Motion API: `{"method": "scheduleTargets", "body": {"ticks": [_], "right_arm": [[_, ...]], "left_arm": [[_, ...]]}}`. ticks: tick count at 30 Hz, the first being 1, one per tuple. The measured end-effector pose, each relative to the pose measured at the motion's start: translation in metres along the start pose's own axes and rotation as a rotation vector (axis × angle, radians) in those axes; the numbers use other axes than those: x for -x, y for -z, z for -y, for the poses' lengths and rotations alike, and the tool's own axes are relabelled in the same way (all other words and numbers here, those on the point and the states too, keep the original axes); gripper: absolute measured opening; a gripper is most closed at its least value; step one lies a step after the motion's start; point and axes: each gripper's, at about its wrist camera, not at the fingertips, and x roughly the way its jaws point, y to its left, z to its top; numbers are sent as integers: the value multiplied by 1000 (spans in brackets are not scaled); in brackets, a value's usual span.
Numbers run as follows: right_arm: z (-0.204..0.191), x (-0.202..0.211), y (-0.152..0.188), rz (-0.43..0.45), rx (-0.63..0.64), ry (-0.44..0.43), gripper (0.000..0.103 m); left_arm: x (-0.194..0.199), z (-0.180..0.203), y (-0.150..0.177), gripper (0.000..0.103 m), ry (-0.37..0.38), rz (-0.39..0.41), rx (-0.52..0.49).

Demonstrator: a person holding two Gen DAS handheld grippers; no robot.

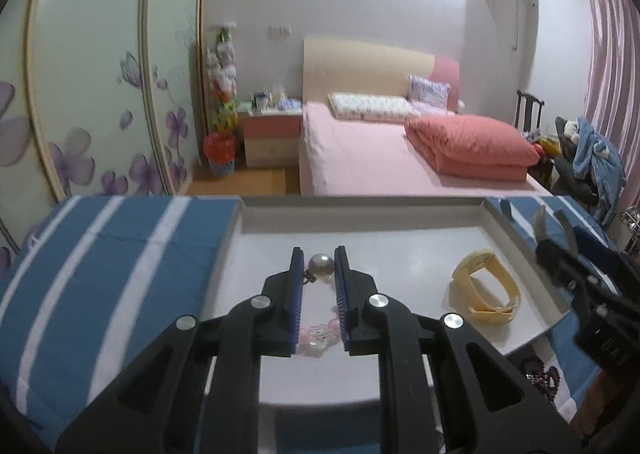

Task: Organize jewelry
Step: 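Place the cuff in the tray with the right tool while the left tool drops the pearl earring there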

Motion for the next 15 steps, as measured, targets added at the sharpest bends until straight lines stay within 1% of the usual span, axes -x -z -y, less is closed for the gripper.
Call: {"method": "scheduleTargets", "body": {"ticks": [2,9,11,13,14,15], "right_arm": [[2,-10,2,-53,-7,-2,67],[-2,-29,5,-150,-17,-24,68],[-3,-28,5,-152,-21,-36,69],[-5,-23,5,-144,-16,-37,74],[-5,-24,4,-141,-18,-38,75],[-5,-21,3,-140,-21,-43,75]], "left_arm": [[-12,-1,2,16,8,-31,8],[-39,-7,8,16,36,-114,31],[-42,-8,9,18,43,-124,38],[-43,-9,10,23,47,-132,42],[-44,-10,9,26,49,-134,44],[-42,-10,9,27,51,-132,48]]}}
